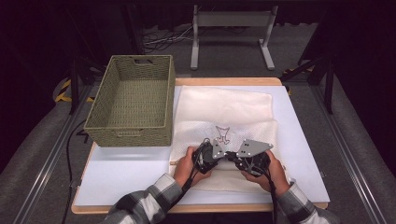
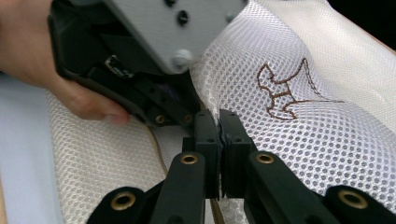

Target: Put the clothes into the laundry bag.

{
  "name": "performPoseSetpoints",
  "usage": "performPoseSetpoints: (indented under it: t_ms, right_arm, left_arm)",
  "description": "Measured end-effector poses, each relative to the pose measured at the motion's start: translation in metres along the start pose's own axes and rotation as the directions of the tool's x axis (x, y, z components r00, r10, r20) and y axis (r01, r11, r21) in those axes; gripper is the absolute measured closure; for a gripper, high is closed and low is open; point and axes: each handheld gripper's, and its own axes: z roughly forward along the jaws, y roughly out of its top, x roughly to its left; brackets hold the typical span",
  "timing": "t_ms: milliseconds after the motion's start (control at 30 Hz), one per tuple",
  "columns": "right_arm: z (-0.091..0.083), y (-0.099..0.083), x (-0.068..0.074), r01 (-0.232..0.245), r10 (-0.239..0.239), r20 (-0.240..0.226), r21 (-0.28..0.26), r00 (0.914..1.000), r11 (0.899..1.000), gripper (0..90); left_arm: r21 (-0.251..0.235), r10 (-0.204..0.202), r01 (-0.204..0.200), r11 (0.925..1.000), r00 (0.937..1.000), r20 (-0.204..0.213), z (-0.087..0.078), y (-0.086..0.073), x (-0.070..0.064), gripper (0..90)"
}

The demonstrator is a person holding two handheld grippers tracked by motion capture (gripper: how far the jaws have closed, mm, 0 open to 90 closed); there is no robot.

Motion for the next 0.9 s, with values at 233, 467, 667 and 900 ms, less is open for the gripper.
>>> performPoseSetpoints:
  t_ms: [233,467,667,900]
  right_arm:
    - [0.005,-0.001,0.002,0.002,-0.002,-0.01,0.018,1.0,1.0,87.9]
    - [0.006,-0.002,0.002,0.003,-0.003,-0.007,0.029,1.0,1.0,87.9]
    - [-0.002,0.0,-0.002,-0.01,0.01,0.002,-0.004,1.0,1.0,87.9]
    - [-0.007,0.002,-0.003,-0.009,0.009,0.011,-0.025,0.9999,1.0,87.9]
  left_arm:
    - [-0.016,-0.064,0.063,0.9979,0.9951,-0.075,0.005,0.0,0.003,90.0]
    - [-0.018,-0.098,0.098,0.995,0.9949,-0.022,-0.002,-0.002,0.008,90.0]
    - [-0.037,-0.062,0.064,0.9973,0.9958,0.067,-0.02,-0.006,0.008,87.7]
    - [-0.046,-0.011,0.016,0.9988,0.9939,0.109,-0.039,-0.005,0.002,89.9]
